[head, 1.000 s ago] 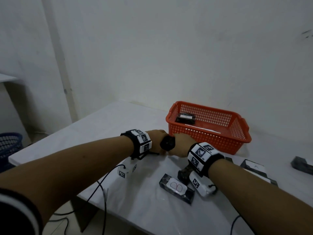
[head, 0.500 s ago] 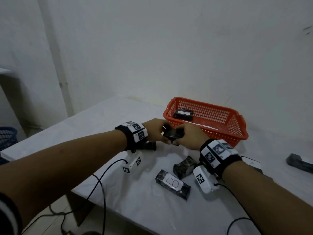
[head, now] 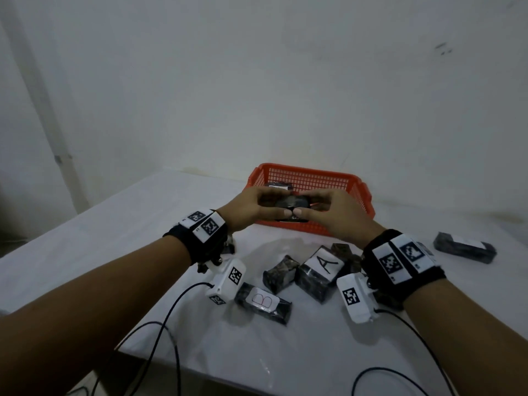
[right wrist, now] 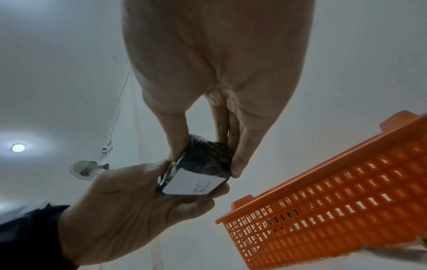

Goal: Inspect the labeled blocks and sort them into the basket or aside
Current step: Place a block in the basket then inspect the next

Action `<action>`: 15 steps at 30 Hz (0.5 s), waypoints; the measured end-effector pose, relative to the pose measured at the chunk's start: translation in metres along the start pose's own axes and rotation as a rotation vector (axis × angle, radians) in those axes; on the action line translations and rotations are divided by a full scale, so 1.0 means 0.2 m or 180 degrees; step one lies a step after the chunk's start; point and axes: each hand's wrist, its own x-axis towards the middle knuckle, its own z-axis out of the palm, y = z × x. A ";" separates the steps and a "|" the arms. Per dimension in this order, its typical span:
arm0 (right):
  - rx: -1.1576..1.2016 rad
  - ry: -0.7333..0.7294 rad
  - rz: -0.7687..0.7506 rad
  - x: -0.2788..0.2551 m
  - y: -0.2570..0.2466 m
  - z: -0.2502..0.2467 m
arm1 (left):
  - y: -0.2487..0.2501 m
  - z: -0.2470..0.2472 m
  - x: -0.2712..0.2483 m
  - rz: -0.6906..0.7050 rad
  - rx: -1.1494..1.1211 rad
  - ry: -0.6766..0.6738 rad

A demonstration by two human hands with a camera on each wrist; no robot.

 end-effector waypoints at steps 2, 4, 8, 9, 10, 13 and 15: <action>0.0059 0.0014 0.0001 -0.02 0.01 -0.02 | 0.01 0.03 0.00 0.0062 -0.0054 0.0021; 0.0257 -0.0013 0.0033 -0.05 0.01 -0.05 | 0.03 0.05 -0.01 0.0167 -0.0006 0.0073; 0.0628 -0.0133 0.0017 -0.09 0.01 -0.10 | 0.09 0.07 -0.01 0.0284 0.0130 0.0090; 0.0676 -0.0152 -0.0004 -0.10 0.00 -0.11 | 0.10 0.08 -0.01 0.0294 0.0145 0.0055; 0.0704 -0.0136 -0.0015 -0.11 0.00 -0.11 | 0.11 0.08 -0.01 0.0285 0.0131 0.0007; 0.0709 -0.0030 0.0014 -0.11 0.01 -0.15 | 0.11 0.10 -0.03 0.0185 -0.0080 -0.0149; 0.0735 -0.0017 0.0031 -0.12 0.02 -0.16 | 0.11 0.11 -0.04 0.0227 -0.0068 -0.0116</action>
